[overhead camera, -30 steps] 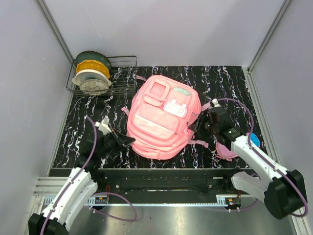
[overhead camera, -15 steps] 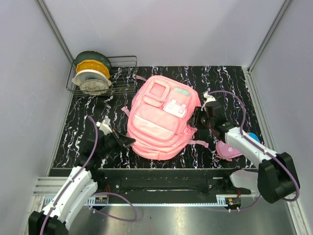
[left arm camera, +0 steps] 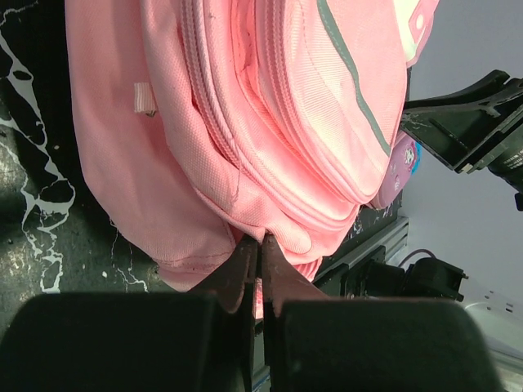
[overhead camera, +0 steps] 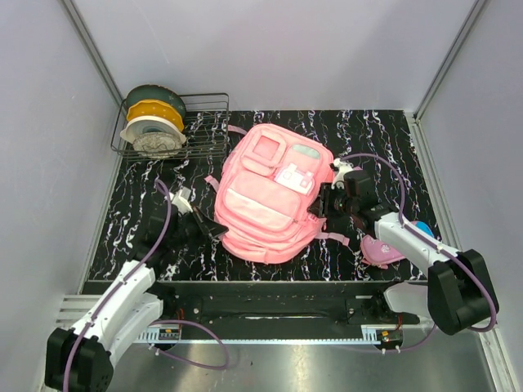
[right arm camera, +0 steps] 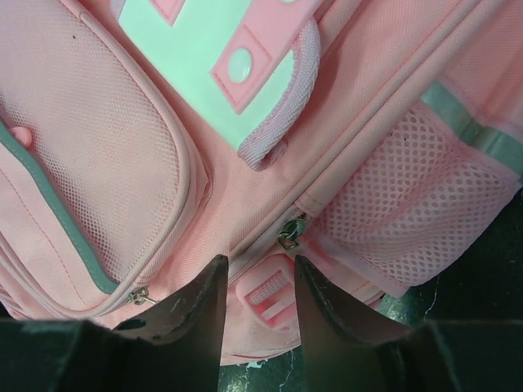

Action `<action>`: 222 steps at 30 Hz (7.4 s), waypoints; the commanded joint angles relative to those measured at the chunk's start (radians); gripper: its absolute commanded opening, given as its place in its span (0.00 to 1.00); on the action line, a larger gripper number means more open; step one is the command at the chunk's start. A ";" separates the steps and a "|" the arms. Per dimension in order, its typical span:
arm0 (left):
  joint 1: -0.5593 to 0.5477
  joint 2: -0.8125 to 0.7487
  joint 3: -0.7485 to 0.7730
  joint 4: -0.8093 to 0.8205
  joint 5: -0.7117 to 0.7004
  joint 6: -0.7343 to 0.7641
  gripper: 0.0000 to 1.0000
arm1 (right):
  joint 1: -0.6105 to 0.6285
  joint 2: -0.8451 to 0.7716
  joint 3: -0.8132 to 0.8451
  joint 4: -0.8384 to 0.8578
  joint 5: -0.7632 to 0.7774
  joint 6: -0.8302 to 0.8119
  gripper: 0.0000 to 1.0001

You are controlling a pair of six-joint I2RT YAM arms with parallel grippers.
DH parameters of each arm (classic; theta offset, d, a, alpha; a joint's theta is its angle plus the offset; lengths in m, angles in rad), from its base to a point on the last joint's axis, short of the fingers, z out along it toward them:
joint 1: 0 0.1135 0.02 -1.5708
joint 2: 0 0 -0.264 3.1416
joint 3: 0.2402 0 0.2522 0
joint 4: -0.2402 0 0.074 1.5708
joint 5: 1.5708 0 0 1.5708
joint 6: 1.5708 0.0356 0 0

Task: Pack the student bag
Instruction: Zip the student bag at the center of the board, then unzip the student bag at the center of the board.

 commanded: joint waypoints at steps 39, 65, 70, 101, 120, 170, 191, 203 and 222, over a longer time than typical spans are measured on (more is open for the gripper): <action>0.274 0.330 0.283 -0.029 0.431 0.411 0.00 | -0.056 0.095 0.047 0.062 -0.252 -0.090 0.41; 0.274 0.294 0.271 -0.012 0.446 0.382 0.00 | -0.055 0.128 0.070 0.029 -0.215 -0.082 0.00; 0.274 0.258 0.232 0.035 0.422 0.317 0.00 | -0.056 0.031 0.087 0.013 -0.284 -0.012 0.00; 0.236 0.022 -0.039 0.354 0.195 -0.057 0.00 | 0.229 0.095 -0.223 0.479 -0.477 0.658 0.00; 0.049 -0.242 -0.148 0.252 -0.038 -0.167 0.00 | 0.401 0.006 -0.030 0.401 -0.115 0.738 0.00; -0.665 -0.167 -0.200 0.380 -0.608 -0.286 0.00 | 0.383 -0.031 -0.187 0.047 -0.089 0.571 0.00; -0.737 0.131 -0.090 0.517 -0.569 -0.243 0.00 | 0.531 -0.016 -0.228 0.394 0.069 0.860 0.00; -0.671 -0.154 0.229 -0.196 -0.858 0.093 0.99 | 0.349 -0.142 -0.228 0.116 0.043 0.671 0.00; -0.214 0.266 0.220 0.093 -0.240 0.262 0.74 | 0.326 -0.271 -0.212 0.009 0.012 0.655 0.00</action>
